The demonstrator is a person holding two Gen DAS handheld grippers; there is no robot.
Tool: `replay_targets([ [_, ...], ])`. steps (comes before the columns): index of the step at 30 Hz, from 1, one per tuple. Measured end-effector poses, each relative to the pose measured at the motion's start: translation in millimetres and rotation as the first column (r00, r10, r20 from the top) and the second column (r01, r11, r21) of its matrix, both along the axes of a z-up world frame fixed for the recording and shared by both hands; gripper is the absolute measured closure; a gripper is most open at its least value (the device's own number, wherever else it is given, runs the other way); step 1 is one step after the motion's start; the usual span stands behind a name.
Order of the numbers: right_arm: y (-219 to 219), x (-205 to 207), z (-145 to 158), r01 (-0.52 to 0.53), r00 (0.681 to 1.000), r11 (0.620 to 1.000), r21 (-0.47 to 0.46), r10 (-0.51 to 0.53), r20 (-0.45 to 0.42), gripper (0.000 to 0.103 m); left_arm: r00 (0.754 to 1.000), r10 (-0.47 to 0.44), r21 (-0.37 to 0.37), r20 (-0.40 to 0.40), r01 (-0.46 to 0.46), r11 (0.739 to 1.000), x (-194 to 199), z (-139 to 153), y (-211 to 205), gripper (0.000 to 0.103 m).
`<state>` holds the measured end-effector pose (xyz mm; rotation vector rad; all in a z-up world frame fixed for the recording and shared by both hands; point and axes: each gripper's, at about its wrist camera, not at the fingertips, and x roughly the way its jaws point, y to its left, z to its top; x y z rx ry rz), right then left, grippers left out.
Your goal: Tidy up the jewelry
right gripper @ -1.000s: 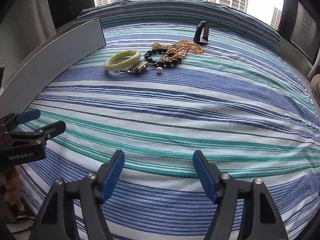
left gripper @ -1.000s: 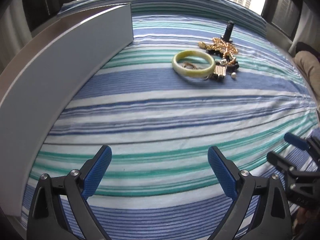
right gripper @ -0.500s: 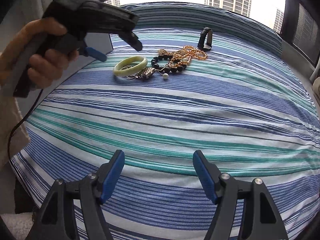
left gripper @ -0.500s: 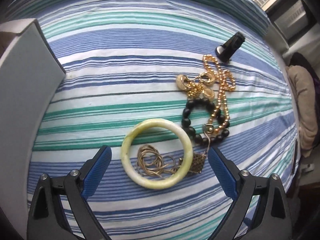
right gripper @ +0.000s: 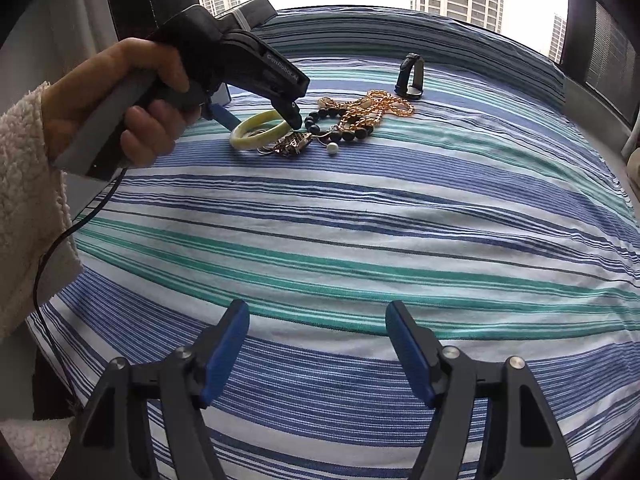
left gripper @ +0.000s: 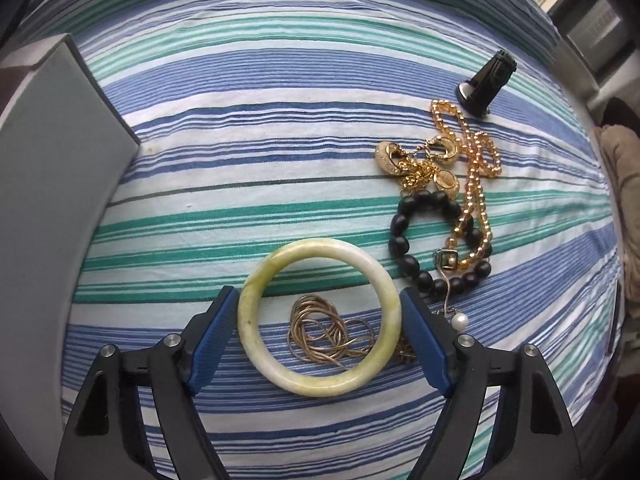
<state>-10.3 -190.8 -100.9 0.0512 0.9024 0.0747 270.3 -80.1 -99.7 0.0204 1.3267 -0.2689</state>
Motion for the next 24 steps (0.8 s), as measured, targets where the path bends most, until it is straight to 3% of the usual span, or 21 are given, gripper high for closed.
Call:
replay_targets([
  [6,-10,1,0,0.028,1.000,1.000,0.013,-0.028,-0.003,0.031,0.996,-0.024,0.063,0.088,0.019,0.998,-50,24,31,0.021],
  [14,-8,6,-7,0.028,0.999,0.999,0.020,-0.027,-0.032,0.031,0.992,0.019,0.144,0.122,-0.037,0.989,-104,11,84,0.021],
  [20,0,12,-4,-0.006,0.998,0.999,0.034,0.008,-0.060,0.031,0.991,0.048,0.100,0.124,-0.060,0.993,-119,0,104,0.020],
  [24,-9,37,14,-0.047,0.993,0.991,0.125,0.060,-0.099,0.031,0.984,0.049,0.075,0.172,-0.063,0.995,-136,9,112,0.016],
])
